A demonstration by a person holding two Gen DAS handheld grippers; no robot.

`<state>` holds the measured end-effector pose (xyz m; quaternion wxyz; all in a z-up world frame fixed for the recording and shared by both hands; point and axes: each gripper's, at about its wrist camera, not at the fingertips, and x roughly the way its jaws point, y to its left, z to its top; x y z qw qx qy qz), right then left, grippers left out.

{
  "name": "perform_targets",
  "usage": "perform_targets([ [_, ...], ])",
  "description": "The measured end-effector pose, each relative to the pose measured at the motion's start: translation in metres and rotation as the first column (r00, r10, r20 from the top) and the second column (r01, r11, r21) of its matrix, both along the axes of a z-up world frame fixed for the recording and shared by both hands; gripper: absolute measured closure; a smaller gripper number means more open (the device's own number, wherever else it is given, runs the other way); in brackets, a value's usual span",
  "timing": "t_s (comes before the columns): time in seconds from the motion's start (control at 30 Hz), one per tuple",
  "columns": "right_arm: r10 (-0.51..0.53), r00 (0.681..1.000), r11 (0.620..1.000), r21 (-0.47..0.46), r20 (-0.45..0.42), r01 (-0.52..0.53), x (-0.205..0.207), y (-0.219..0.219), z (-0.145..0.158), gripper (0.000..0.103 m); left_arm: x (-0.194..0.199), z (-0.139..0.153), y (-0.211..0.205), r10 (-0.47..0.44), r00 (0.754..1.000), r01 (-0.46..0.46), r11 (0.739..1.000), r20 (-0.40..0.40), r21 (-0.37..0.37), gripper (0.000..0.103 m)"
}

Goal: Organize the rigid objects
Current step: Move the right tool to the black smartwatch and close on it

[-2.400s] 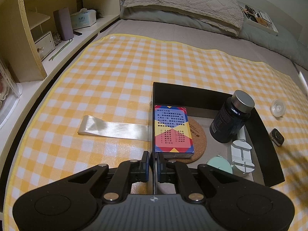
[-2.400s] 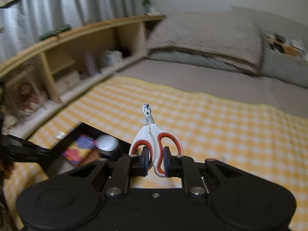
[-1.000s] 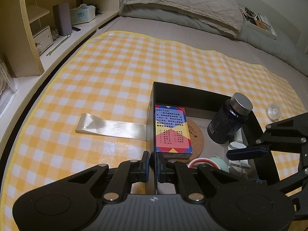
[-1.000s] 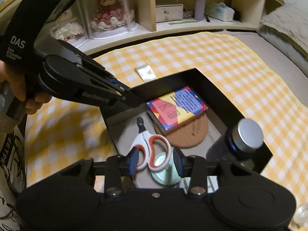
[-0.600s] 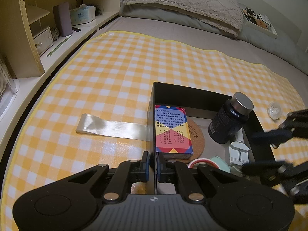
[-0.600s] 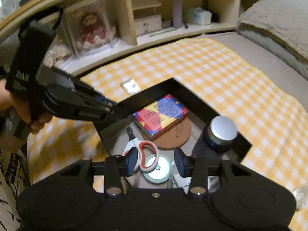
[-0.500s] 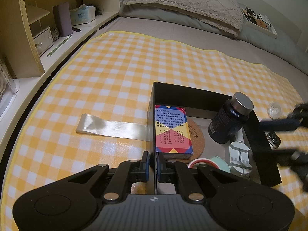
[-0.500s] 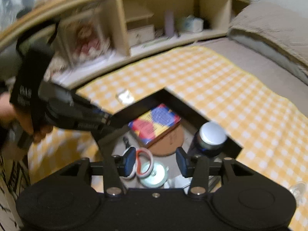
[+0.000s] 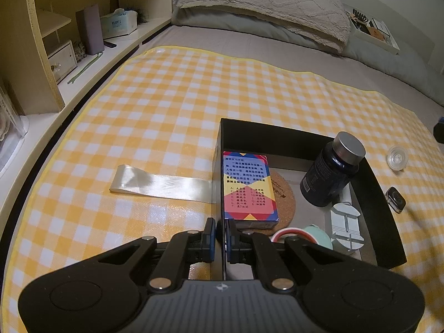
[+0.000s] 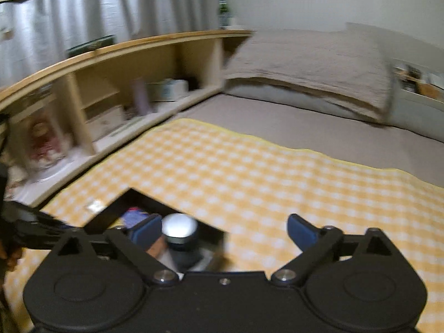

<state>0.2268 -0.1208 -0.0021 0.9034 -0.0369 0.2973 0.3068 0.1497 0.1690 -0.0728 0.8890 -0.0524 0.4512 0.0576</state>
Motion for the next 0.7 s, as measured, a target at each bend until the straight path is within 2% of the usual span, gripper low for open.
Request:
perform_targets([
  [0.13, -0.07, 0.997, 0.997, -0.023, -0.012, 0.07, 0.011, -0.021, -0.012, 0.0, 0.0, 0.0, 0.0, 0.0, 1.0, 0.0, 1.0, 0.0, 0.001, 0.096],
  [0.3, -0.147, 0.989, 0.984, -0.103, 0.017, 0.148, 0.018, -0.042, -0.033, 0.0, -0.001, 0.001, 0.0, 0.0, 1.0, 0.0, 1.0, 0.0, 0.004, 0.096],
  [0.43, -0.166, 0.986, 0.973, -0.167, -0.008, 0.162, 0.026, -0.051, -0.052, 0.001, 0.0, 0.001, 0.0, 0.0, 1.0, 0.0, 1.0, 0.0, 0.003, 0.096],
  [0.5, -0.152, 0.987, 0.967, -0.215, -0.044, 0.139, 0.03, -0.053, -0.063, 0.013, -0.001, 0.001, 0.0, -0.001, 1.0, 0.001, 1.0, 0.0, 0.003, 0.096],
  [0.57, -0.125, 0.988, 0.964, -0.246, -0.087, 0.101, 0.032, -0.052, -0.075, 0.036, 0.0, 0.001, -0.001, -0.001, 1.0, 0.001, 1.0, 0.0, 0.004, 0.096],
  [0.63, -0.096, 0.987, 0.959, -0.278, -0.131, 0.057, 0.034, -0.051, -0.09, 0.042, 0.0, 0.001, -0.001, -0.001, 1.0, 0.001, 1.0, 0.0, 0.003, 0.096],
  [0.7, -0.057, 0.987, 0.955, -0.295, -0.149, 0.011, 0.033, -0.048, -0.1, 0.042, 0.0, 0.001, -0.001, 0.0, 1.0, 0.0, 1.0, 0.0, 0.003, 0.096],
])
